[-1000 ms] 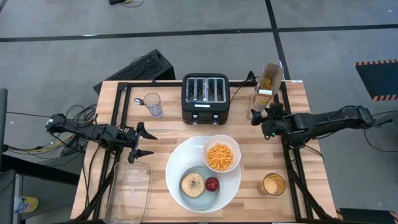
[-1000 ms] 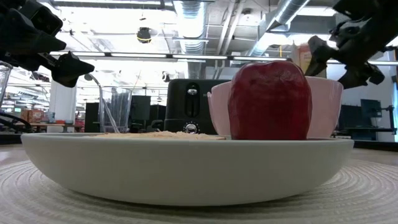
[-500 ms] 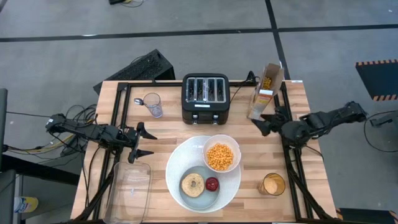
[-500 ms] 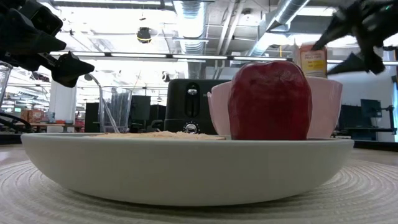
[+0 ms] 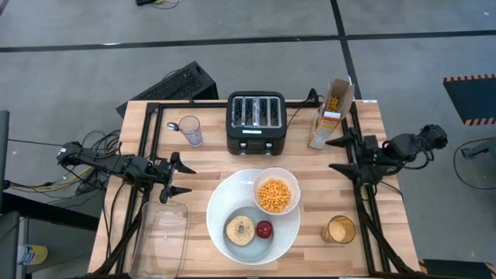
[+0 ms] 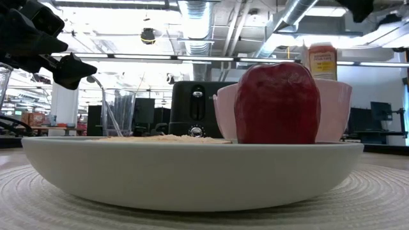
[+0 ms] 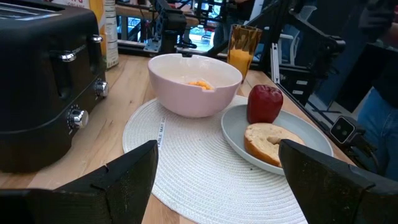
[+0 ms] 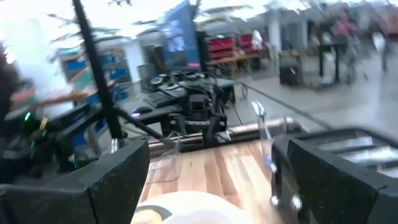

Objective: Arrange a breakfast setting

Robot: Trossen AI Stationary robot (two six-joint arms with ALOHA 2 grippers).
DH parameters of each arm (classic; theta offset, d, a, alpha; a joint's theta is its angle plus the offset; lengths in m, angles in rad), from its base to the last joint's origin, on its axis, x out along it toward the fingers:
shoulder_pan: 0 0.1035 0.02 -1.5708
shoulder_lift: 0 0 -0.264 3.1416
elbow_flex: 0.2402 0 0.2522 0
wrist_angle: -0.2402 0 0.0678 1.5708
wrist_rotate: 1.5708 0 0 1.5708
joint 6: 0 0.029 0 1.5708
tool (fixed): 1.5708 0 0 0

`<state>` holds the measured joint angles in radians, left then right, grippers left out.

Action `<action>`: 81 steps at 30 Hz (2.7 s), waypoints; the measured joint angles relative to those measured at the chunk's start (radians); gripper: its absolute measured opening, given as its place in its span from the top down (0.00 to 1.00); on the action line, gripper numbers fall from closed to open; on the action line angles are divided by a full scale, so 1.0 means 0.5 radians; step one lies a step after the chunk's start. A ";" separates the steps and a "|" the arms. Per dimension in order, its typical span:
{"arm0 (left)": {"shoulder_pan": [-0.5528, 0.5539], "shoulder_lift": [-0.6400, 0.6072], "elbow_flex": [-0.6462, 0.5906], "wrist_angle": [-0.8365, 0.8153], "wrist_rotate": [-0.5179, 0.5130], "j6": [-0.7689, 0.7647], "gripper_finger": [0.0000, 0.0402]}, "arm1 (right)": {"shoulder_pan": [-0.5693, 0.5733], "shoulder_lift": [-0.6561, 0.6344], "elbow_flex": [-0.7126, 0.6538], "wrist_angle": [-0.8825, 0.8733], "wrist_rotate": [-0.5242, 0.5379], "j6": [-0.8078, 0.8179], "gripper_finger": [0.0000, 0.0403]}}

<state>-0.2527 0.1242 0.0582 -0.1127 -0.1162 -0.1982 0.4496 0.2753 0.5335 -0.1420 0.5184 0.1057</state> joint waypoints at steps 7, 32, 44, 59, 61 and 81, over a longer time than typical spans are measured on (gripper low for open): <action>0.000 0.000 0.000 0.000 0.001 0.000 0.20 | 0.001 -0.370 -0.001 -0.385 -0.055 -0.002 0.01; -0.001 0.000 0.000 0.000 0.001 0.000 0.20 | 0.005 -0.545 -0.404 -0.256 -0.631 0.101 0.01; -0.001 0.000 0.000 0.000 0.001 0.000 0.20 | -0.001 -0.546 -0.842 0.416 -0.605 0.169 0.01; -0.001 0.000 0.001 0.000 0.000 -0.001 0.20 | -0.001 -0.546 -1.050 0.518 -0.566 0.229 0.01; -0.001 0.000 0.001 0.001 0.001 -0.001 0.20 | -0.001 -0.546 -1.051 0.439 -0.561 0.275 0.01; 0.000 0.000 0.000 0.000 0.000 0.000 0.20 | -0.001 -0.546 -1.054 0.391 -0.562 0.350 0.01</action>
<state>-0.2527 0.1242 0.0582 -0.1127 -0.1160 -0.1984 0.4492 0.0025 0.0067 0.0536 0.2375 0.2810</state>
